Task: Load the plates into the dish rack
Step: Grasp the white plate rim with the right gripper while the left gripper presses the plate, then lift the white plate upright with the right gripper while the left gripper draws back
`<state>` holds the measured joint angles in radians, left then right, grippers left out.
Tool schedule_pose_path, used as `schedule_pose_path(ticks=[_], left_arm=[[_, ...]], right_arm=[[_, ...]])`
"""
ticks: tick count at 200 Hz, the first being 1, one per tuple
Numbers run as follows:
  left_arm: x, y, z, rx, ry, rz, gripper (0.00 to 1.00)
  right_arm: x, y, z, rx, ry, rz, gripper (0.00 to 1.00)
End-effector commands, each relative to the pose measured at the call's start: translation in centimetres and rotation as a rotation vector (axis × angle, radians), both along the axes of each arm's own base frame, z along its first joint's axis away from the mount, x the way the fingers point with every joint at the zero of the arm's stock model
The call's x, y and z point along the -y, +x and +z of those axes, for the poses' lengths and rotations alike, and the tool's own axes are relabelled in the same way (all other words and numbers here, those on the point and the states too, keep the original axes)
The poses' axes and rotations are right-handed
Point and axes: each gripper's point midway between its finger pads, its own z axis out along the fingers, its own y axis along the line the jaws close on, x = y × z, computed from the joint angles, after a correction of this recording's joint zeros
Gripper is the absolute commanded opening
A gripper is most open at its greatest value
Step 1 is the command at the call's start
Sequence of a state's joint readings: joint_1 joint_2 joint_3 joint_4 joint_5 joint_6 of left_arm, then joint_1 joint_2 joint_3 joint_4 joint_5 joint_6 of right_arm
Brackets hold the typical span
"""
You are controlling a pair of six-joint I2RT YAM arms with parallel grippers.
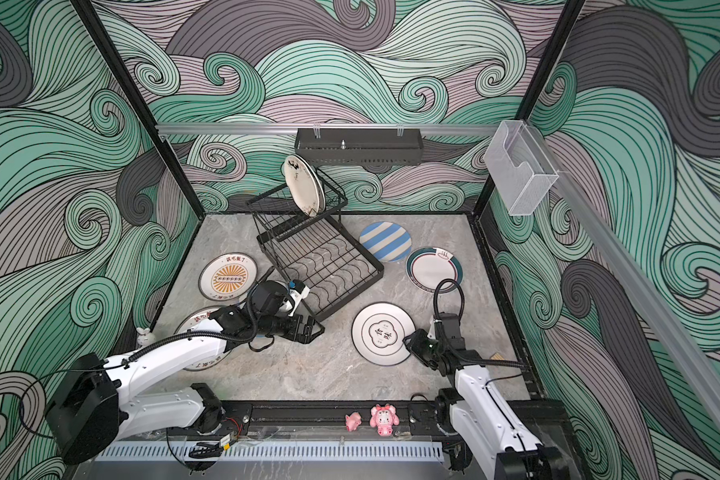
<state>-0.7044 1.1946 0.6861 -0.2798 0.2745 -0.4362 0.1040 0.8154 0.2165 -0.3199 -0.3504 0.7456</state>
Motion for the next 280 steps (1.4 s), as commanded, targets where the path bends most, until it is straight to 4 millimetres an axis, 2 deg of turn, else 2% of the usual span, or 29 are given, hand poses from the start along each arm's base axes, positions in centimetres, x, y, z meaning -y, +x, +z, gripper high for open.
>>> schedule_pose_path(ticks=[1, 14, 53, 65, 75, 107, 158, 181, 210, 239, 280], left_arm=[[-0.2, 0.5, 1.5, 0.047, 0.008, 0.012, 0.98], [-0.3, 0.5, 1.5, 0.049, 0.013, 0.016, 0.99], [-0.8, 0.4, 1.7, 0.054, 0.026, 0.03, 0.99], [-0.9, 0.4, 1.7, 0.056, 0.031, 0.036, 0.99], [-1.0, 0.5, 1.8, 0.059, 0.032, 0.042, 0.99], [-0.8, 0.4, 2.2, 0.058, 0.016, 0.037, 0.99], [-0.3, 0.5, 3.0, 0.054, 0.007, 0.019, 0.99], [-0.7, 0.9, 3.9, 0.077, 0.009, 0.045, 0.98], [-2.3, 2.1, 6.5, 0.129, 0.008, 0.107, 0.99], [-5.3, 3.3, 9.6, 0.141, -0.014, 0.166, 0.99], [-9.7, 5.2, 11.5, 0.132, 0.01, 0.256, 0.98]], right_arm=[[0.6, -0.6, -1.0, -0.038, -0.025, -0.01, 0.35], [0.5, -0.5, -1.0, -0.036, -0.017, -0.013, 0.28], [0.4, 0.0, -0.3, -0.004, 0.012, -0.024, 0.17], [0.3, 0.3, 0.1, 0.016, 0.022, -0.021, 0.1], [0.2, 0.7, 0.7, 0.047, 0.035, -0.015, 0.0], [-0.1, 1.6, 2.5, 0.114, 0.042, 0.02, 0.0], [-0.2, 1.6, 4.3, 0.13, 0.018, 0.07, 0.0], [-0.1, 2.0, 6.8, 0.185, -0.008, 0.094, 0.0], [0.5, 2.8, 11.6, 0.27, -0.071, 0.118, 0.0], [0.9, 4.2, 16.6, 0.345, -0.145, 0.164, 0.0], [0.4, 8.0, 24.6, 0.498, -0.177, 0.206, 0.0]])
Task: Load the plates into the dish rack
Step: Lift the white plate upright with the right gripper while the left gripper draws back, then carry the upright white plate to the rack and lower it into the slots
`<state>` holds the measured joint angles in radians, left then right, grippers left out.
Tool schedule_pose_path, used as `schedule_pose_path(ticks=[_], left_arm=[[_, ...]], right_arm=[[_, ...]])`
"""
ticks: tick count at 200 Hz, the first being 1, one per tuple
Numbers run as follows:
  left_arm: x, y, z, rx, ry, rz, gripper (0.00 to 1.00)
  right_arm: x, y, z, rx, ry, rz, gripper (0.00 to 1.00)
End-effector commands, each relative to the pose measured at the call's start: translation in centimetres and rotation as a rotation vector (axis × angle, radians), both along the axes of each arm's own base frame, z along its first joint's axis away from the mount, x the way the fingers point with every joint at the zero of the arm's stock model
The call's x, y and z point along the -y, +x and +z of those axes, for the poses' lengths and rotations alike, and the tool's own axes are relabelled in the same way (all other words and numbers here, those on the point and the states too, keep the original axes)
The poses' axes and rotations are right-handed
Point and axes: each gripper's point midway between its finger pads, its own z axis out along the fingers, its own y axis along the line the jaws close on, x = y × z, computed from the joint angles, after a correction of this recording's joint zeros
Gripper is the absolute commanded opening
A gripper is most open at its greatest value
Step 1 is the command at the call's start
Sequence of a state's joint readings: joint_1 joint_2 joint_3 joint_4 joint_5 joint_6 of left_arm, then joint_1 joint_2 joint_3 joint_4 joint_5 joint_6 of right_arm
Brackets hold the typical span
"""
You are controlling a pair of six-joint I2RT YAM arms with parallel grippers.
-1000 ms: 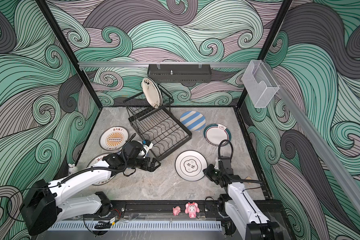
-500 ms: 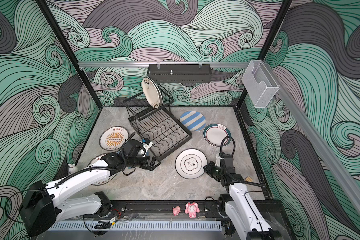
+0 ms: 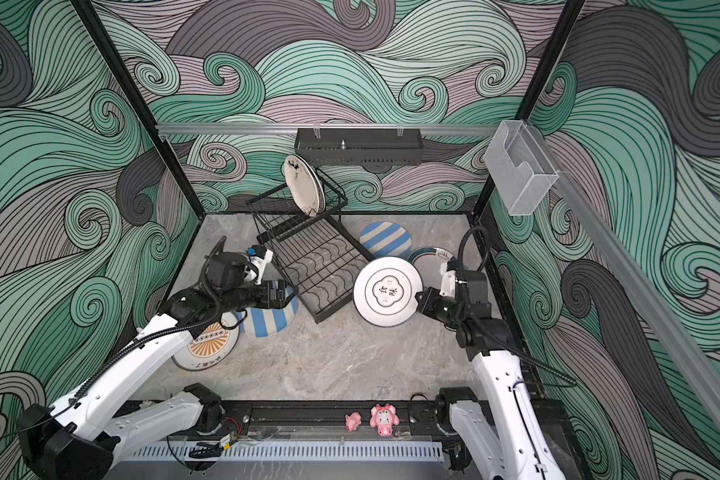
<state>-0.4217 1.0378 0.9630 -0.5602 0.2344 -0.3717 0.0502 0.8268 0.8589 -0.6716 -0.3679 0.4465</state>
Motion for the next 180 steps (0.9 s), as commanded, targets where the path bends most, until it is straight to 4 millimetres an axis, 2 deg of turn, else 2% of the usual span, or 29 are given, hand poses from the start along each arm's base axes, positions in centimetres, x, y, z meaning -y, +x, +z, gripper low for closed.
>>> schedule_pose_path(ticks=[1, 36, 55, 78, 131, 147, 180], left_arm=[[-2.0, -0.6, 0.0, -0.055, 0.032, -0.006, 0.99], [-4.6, 1.5, 0.9, -0.061, -0.038, 0.062, 0.99], [-5.7, 2.7, 1.4, -0.057, -0.071, 0.083, 0.99], [-6.1, 3.4, 1.6, -0.043, -0.08, 0.067, 0.99], [-5.3, 3.2, 0.9, -0.011, -0.111, 0.017, 0.99], [-5.0, 2.6, 0.6, -0.009, -0.106, -0.027, 0.99], [-5.7, 2.2, -0.5, 0.003, -0.058, -0.007, 0.99]], right_arm=[[-0.1, 1.9, 4.7, 0.11, -0.035, 0.036, 0.0], [-1.7, 5.2, 11.4, 0.244, -0.068, 0.077, 0.0], [-3.7, 6.7, 14.7, 0.317, -0.152, 0.106, 0.0], [-6.7, 8.3, 18.3, 0.406, -0.232, 0.128, 0.0], [-12.9, 11.8, 24.8, 0.622, -0.461, 0.062, 0.0], [-14.7, 12.7, 26.3, 0.678, -0.518, 0.032, 0.0], [-18.5, 14.2, 28.2, 0.781, -0.6, -0.026, 0.0]])
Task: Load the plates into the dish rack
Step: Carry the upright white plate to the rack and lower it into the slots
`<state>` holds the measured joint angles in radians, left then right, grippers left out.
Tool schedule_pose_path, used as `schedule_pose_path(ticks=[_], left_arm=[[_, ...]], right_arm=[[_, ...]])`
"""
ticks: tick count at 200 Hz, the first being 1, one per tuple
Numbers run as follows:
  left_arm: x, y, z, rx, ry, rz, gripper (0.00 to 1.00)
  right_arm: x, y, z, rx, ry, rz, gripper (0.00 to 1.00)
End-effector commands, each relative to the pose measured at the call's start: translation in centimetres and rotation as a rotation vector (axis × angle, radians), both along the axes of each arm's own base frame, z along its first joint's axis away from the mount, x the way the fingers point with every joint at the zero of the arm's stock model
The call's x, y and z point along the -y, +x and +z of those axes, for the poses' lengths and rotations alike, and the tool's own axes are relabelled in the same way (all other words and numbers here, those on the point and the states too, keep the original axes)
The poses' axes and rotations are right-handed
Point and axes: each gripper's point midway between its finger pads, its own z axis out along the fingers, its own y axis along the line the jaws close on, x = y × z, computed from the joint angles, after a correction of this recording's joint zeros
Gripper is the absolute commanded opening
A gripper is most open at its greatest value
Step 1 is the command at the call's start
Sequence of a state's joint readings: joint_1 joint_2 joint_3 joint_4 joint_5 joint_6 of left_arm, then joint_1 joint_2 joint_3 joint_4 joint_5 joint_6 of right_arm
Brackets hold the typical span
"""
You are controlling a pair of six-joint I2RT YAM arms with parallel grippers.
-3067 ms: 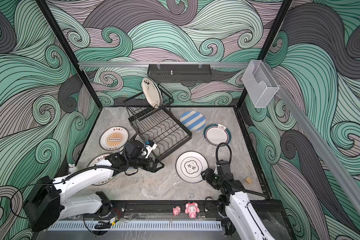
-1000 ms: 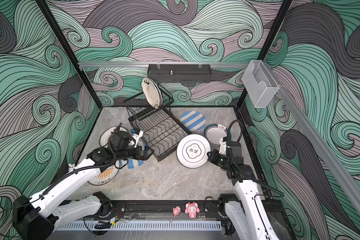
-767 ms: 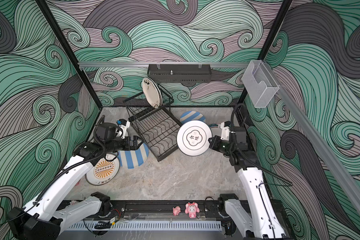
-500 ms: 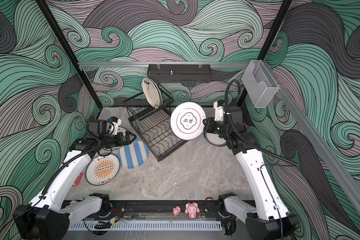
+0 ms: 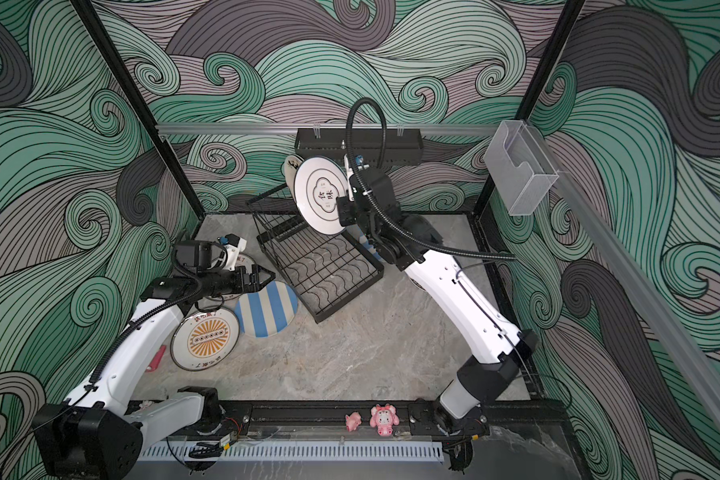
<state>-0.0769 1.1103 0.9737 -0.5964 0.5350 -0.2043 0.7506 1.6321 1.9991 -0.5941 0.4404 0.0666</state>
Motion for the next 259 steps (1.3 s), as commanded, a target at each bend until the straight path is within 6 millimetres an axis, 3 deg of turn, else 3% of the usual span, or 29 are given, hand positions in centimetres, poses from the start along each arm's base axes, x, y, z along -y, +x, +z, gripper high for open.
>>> schedule_pose_path(ticks=[1, 31, 97, 169, 259], left_arm=[[-0.2, -0.3, 0.4, 0.06, 0.024, -0.025, 0.99], [0.0, -0.3, 0.2, 0.049, 0.017, -0.027, 0.98], [0.3, -0.6, 0.6, 0.045, -0.001, -0.044, 0.99], [0.7, -1.1, 1.2, 0.057, -0.023, -0.059, 0.99], [0.6, -1.1, 1.3, 0.057, -0.023, -0.057, 0.99]], right_arm=[[0.1, 1.1, 5.2, 0.208, -0.011, -0.14, 0.0], [-2.8, 2.2, 6.0, 0.284, -0.064, -0.18, 0.0], [-6.6, 4.8, 4.1, 0.332, -0.139, -0.252, 0.0], [-8.5, 6.4, 1.8, 0.333, -0.187, -0.255, 0.0], [-9.3, 7.5, 0.1, 0.317, -0.235, -0.254, 0.0]])
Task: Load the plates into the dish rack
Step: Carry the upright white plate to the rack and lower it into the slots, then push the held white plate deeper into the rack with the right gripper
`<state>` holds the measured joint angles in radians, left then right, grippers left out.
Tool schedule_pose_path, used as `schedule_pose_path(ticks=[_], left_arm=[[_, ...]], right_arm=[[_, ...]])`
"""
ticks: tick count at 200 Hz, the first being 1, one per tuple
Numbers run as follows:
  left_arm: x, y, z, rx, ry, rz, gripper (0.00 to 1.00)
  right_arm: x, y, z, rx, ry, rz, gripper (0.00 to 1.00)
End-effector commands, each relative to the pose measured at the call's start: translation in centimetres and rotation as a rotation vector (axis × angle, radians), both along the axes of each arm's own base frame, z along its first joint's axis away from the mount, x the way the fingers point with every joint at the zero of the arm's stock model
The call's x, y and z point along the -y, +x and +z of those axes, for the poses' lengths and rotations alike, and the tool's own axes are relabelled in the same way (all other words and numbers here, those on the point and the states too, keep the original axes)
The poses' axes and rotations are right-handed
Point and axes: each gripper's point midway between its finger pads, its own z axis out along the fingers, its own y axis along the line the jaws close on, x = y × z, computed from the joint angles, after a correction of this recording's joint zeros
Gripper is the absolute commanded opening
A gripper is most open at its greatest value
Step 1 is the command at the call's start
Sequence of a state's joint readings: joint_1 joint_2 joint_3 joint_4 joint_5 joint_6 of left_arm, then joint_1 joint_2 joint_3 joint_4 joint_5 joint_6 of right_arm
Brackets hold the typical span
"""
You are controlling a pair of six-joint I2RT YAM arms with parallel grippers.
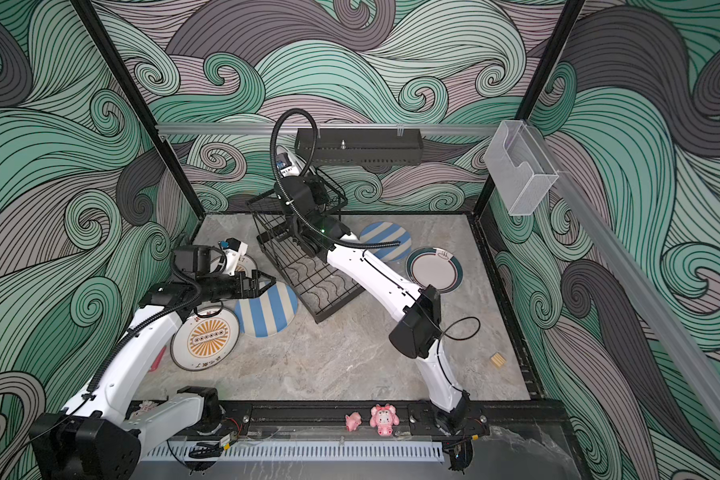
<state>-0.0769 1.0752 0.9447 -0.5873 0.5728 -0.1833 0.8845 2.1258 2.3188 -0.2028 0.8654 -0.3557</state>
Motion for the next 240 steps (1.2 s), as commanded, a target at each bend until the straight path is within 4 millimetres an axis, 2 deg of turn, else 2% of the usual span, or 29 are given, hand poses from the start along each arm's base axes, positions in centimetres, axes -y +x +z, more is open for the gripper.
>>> schedule_pose_path(ticks=[1, 128, 240], left_arm=[[0.2, -0.2, 1.1, 0.031, -0.008, -0.018, 0.99], [0.1, -0.1, 0.8, 0.022, -0.006, -0.018, 0.99], [0.1, -0.3, 0.6, 0.016, -0.005, -0.016, 0.99]], right_arm=[[0.6, -0.2, 2.5, 0.061, 0.079, -0.026, 0.0], [1.1, 1.1, -0.3, 0.014, 0.057, -0.047, 0.0], [0.1, 1.9, -2.3, -0.022, 0.056, -0.032, 0.0]])
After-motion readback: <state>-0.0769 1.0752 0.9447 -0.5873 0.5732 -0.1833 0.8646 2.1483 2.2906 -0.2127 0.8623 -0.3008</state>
